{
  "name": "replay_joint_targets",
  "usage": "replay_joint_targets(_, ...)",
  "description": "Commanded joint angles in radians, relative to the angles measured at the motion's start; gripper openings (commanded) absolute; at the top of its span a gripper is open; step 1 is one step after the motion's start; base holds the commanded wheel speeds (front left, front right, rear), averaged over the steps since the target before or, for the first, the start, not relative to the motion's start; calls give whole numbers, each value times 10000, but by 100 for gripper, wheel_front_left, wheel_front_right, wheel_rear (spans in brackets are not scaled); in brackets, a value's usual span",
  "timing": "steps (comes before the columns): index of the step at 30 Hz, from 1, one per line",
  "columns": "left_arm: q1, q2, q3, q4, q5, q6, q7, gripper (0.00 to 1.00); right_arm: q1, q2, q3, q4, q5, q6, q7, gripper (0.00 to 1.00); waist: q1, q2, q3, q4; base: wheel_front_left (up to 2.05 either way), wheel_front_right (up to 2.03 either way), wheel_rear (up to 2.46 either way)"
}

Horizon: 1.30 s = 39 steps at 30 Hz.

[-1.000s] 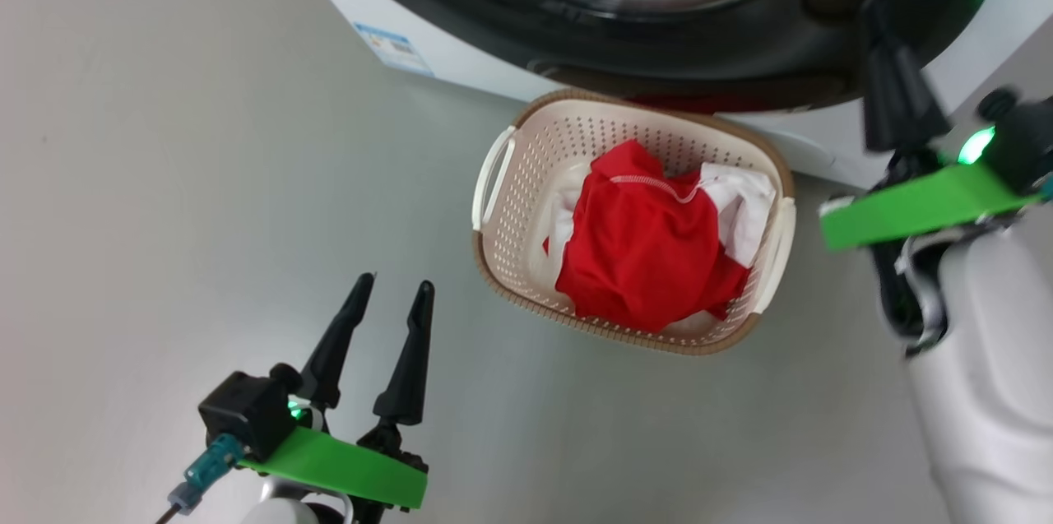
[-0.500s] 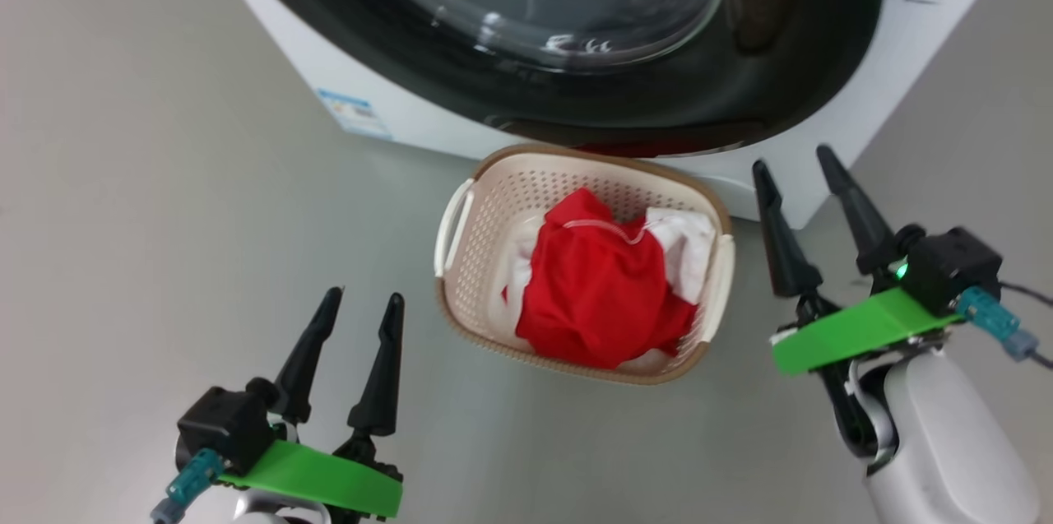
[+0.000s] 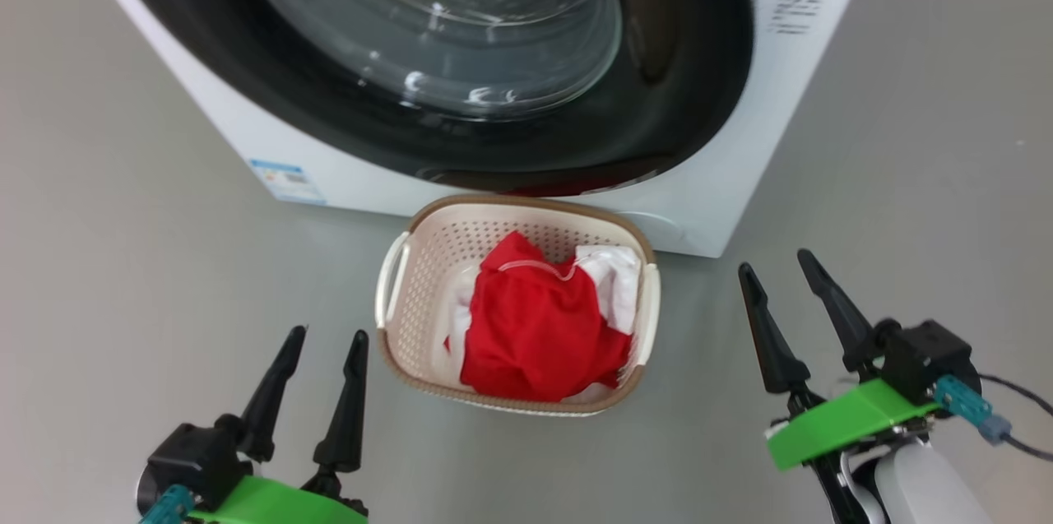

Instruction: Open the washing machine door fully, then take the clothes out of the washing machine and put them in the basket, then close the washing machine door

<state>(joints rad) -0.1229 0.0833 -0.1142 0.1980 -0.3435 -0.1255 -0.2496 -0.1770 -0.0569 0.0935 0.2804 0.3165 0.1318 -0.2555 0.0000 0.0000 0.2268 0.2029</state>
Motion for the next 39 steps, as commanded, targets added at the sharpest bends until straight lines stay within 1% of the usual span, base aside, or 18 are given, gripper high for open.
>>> replay_joint_targets(1,8,239,394,-265,69,-52,-122,100,99,57,192,-299,162,-11,-63,100,0,0,-313,-375,0,0,0)
replay_joint_targets(11,505,433,694,-383,78,-52,-122,100,1162,64,20,-440,220,-11,-63,100,0,0,-816,-1118,0,0,0)
replay_joint_targets(21,985,555,879,-390,-39,-52,-122,100,2114,65,-503,-582,193,-11,-63,100,0,0,-1179,-1686,0,0,0)
replay_joint_targets(29,1309,544,958,-345,-9,-52,-122,100,2650,65,-764,-653,221,-11,-63,100,0,0,-1445,-1925,0,0,0)
replay_joint_targets(39,1431,530,889,-263,-305,-52,-122,100,2805,66,-832,-634,244,-11,-63,100,0,0,-1641,-1966,0,0,0)
